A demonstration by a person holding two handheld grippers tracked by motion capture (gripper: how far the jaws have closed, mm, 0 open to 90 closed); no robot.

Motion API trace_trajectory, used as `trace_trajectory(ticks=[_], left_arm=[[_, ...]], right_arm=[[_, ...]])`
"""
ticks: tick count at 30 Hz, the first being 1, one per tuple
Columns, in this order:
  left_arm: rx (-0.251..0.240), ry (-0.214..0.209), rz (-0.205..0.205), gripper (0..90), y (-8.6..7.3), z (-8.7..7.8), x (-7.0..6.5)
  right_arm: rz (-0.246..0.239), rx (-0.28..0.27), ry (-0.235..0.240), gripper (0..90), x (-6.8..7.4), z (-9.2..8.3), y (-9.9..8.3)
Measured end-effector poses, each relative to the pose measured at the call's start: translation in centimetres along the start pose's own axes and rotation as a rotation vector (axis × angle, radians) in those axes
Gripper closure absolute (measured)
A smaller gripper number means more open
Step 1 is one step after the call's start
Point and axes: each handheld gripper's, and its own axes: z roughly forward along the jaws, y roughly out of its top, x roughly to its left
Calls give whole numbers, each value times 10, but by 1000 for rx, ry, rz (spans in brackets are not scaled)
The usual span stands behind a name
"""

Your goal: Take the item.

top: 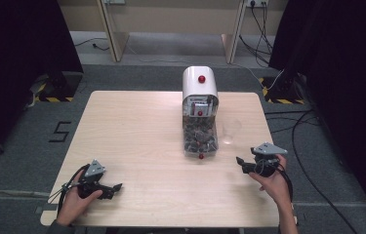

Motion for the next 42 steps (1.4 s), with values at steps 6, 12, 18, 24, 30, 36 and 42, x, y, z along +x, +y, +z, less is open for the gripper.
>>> trace_trajectory(ticks=[6, 12, 18, 24, 30, 36, 42], left_arm=[[0, 0, 0, 0, 0, 0, 0], [0, 0, 0, 0, 0, 0, 0], [0, 0, 0, 0, 0, 0, 0], [0, -1, 0, 0, 0, 0, 0], [1, 1, 0, 0, 0, 0, 0], [0, 0, 0, 0, 0, 0, 0], [1, 1, 0, 0, 0, 0, 0]], right_arm=[[-16, -13, 12, 306, 6, -1, 8], [-32, -35, 25, 313, 13, 0, 19], [-53, -48, 37, 320, 19, 2, 27], [-64, -55, 50, 333, 25, 4, 33], [-84, -66, 59, 345, 29, 8, 38], [-111, -78, 79, 356, 38, 13, 47], [-132, -94, 99, 370, 46, 23, 59]])
